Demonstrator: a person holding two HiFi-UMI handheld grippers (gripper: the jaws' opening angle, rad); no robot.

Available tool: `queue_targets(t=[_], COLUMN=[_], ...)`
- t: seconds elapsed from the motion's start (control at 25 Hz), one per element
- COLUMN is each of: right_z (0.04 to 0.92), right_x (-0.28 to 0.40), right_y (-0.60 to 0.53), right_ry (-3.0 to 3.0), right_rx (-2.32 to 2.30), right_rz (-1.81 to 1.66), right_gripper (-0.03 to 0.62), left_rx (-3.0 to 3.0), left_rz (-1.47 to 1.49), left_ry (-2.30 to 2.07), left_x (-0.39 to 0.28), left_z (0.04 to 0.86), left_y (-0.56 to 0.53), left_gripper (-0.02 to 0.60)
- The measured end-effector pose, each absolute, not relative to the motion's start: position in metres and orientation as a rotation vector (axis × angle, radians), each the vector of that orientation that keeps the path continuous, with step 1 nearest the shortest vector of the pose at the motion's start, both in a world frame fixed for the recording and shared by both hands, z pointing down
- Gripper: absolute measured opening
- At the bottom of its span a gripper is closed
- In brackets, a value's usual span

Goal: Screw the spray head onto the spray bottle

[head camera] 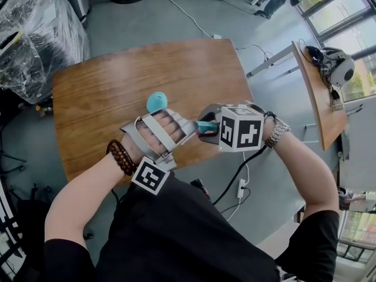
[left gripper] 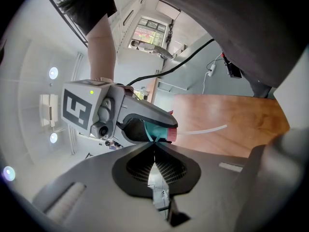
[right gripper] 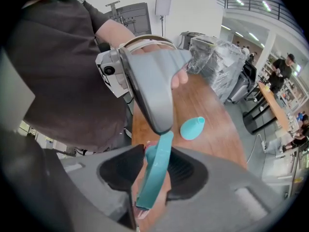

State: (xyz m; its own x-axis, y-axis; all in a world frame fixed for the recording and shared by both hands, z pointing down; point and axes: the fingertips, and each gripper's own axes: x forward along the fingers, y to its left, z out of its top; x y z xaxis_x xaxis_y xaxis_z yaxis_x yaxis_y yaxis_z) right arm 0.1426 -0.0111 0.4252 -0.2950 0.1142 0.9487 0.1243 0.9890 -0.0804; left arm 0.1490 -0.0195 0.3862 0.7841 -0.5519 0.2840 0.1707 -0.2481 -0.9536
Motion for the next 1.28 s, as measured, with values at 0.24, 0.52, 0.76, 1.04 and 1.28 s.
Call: queue_targets(t=[0.24,0.52,0.76,1.04,1.28], right_z=[0.429,0.43,0.428,0.425,0.417], right_x=[0.144,0.146,0.152,0.155,0.155], right_y=[-0.01,-0.016,-0.021,-0.03,-0.043], right_ry=[-1.879,-1.869,-1.857,-1.848,-1.847], right_rx=[-0.165,-0.145,-0.122,-0.094,-0.041], right_rz=[-0.024,-0.025,-0.028,-0.039,-0.068], right_gripper=[0.124,0.124,0.124,0.124,0.124], left_rx=[-1.728,-1.88,-2.06,-2.25,-2.445], left_rz=[-0.711,-0.758,-0.782,-0.787,-0.801], left_ry=[0.297,0.317,0.414,0.614,0.845], left_x=[0.149,0.14,0.122,0.088,0.059], left_z=[0.392,0.407,0.411,0.42,0.442], left_y=[-0.019,-0.027,-0.041,-0.06,-0.082], left_gripper=[0.018,0.143,0.173,0.217,0.269])
